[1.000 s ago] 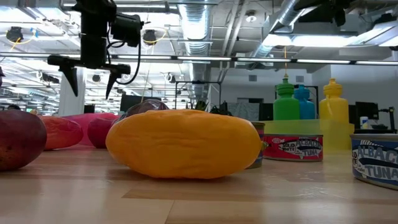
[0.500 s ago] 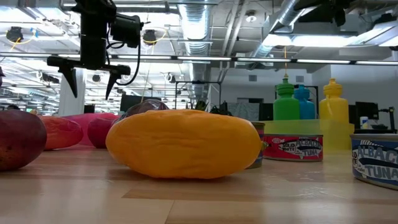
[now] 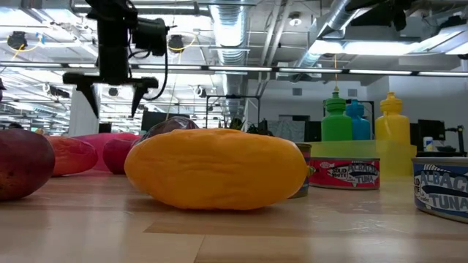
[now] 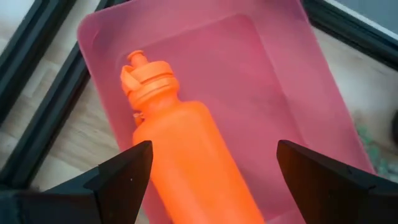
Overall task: Pick & Place Food Item
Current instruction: Put the orange tumbler into the yellow bin
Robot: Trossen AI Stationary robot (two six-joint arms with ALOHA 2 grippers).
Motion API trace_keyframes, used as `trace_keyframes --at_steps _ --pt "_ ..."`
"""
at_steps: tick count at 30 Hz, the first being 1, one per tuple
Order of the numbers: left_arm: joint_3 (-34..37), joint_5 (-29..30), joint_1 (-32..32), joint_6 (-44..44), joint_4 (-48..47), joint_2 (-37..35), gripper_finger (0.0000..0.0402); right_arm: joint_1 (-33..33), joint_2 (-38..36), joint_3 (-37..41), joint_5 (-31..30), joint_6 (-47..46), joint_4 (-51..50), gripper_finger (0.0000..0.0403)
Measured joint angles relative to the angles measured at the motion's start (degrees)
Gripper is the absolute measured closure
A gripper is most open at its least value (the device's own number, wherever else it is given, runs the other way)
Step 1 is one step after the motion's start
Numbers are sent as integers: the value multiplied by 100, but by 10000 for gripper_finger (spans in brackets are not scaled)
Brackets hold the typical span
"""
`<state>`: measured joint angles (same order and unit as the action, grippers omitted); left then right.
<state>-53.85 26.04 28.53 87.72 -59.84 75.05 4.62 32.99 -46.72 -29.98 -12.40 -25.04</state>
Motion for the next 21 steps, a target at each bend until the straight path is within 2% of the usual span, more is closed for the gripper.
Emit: trace_keyframes --at_steps 11,21 --pt "760 -101 469 276 422 0 64 0 0 0 0 36 20 164" --pt "1300 -464 774 264 1800 94 64 0 0 0 0 36 18 164"
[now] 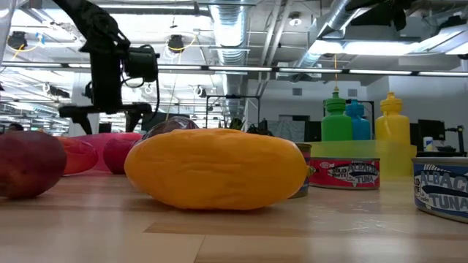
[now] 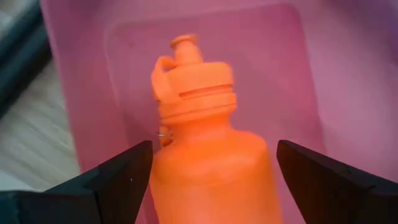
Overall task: Pick & Place Food Item
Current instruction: Put the orange tumbler into the yellow bin
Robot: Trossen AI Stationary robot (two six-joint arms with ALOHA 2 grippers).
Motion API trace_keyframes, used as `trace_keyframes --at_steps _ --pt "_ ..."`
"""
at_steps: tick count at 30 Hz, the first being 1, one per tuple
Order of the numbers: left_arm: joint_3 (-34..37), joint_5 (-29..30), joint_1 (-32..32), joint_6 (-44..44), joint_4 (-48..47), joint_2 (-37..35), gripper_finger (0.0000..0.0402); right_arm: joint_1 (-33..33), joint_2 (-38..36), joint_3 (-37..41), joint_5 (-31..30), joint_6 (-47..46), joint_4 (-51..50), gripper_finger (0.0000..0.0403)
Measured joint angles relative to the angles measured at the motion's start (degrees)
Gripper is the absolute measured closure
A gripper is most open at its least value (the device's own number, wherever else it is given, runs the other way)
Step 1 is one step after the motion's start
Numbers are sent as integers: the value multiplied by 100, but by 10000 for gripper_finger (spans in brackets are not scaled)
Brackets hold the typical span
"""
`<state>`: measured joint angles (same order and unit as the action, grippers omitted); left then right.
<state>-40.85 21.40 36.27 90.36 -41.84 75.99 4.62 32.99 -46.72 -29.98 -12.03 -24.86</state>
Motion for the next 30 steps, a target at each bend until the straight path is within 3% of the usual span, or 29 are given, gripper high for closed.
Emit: trace_keyframes --at_steps 10,20,30 --pt "141 -344 142 3 154 230 69 2 0 0 0 0 0 164" --pt "144 -419 127 248 241 186 128 2 -2 0 0 0 2 164" --pt "148 -462 110 -706 473 -588 125 2 -2 0 -2 0 4 164"
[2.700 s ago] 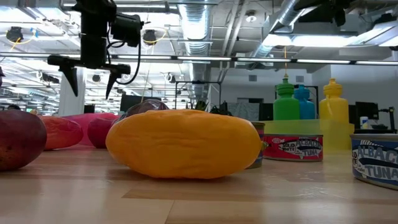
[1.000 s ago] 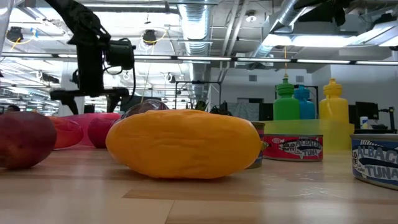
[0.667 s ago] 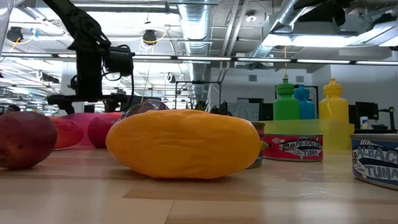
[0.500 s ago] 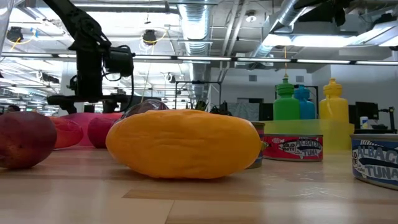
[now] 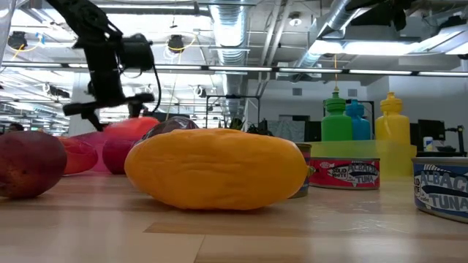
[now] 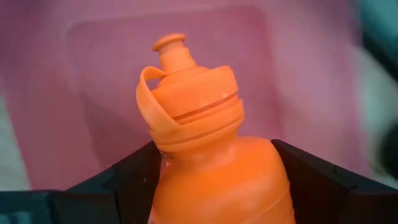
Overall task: Pick & Place Food Item
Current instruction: Put the orange tumbler into the yellow bin
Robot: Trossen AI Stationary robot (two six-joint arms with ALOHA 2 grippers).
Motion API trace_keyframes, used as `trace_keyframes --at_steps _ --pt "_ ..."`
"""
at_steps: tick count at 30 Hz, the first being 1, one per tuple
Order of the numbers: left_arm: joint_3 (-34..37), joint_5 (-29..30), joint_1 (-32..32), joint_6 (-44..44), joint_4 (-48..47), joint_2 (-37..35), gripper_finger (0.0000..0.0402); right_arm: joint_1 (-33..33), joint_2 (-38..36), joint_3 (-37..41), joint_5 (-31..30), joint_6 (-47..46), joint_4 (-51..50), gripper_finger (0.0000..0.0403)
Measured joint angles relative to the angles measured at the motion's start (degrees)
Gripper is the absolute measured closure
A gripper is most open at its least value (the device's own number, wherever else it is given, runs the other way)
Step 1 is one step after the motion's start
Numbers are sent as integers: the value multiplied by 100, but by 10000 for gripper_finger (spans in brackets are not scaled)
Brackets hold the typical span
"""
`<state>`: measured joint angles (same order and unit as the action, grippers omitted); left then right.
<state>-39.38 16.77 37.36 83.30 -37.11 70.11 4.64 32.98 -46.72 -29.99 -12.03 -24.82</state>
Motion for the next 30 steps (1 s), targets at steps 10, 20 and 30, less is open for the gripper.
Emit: trace_keyframes --at_steps 10,20,30 --pt "-1 -182 -423 -2063 1711 -1469 123 0 2 0 2 0 132 164" --pt "-8 -874 -1502 -4078 3885 -1751 122 -2 160 -2 342 -2 930 164" --pt "-9 -975 -2517 -5401 5370 -791 121 44 1330 -1 1339 -4 2432 164"
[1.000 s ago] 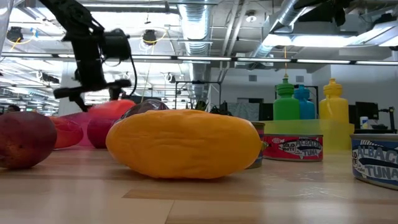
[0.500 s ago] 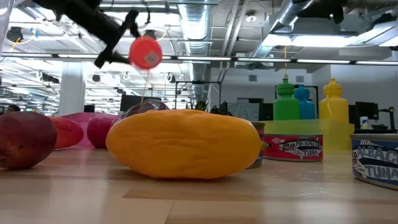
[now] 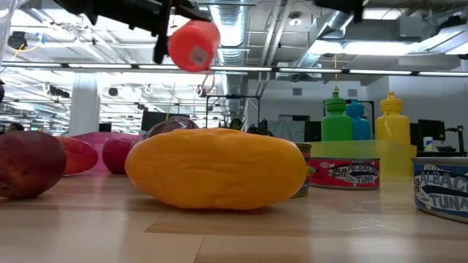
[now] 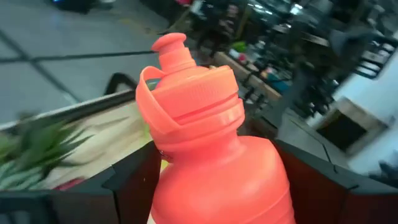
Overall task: Pick & Place Food Item
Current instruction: Put the orange tumbler into the yellow bin
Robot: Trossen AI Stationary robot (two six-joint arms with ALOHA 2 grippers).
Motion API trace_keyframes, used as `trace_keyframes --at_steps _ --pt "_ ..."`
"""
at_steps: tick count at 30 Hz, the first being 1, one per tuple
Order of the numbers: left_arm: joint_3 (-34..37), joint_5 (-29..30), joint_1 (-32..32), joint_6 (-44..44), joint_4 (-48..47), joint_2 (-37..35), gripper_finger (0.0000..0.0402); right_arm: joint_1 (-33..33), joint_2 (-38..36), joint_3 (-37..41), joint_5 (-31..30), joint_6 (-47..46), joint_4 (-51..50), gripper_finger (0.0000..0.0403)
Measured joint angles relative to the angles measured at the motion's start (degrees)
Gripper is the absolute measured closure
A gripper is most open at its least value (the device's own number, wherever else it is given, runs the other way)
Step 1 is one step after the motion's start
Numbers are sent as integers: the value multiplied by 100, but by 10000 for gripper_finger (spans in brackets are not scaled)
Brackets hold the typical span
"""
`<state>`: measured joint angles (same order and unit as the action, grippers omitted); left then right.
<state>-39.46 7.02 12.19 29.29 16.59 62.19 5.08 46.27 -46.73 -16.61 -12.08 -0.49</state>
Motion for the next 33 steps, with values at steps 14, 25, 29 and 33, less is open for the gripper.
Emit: trace_keyframes --at_steps 14,25,29,33 --pt "-544 -749 -232 -1396 875 1098 121 189 1506 -3 1461 -614 1924 164" --pt "-1231 -1435 -232 -2049 889 1800 121 573 1909 -9 2133 -1151 2328 127" --pt "-1398 -1551 -232 -2049 856 2073 121 607 2054 -47 2180 -1144 2369 122" --pt "-1562 -1602 -232 -2051 891 2250 121 677 2251 -132 2411 -1147 2328 121"
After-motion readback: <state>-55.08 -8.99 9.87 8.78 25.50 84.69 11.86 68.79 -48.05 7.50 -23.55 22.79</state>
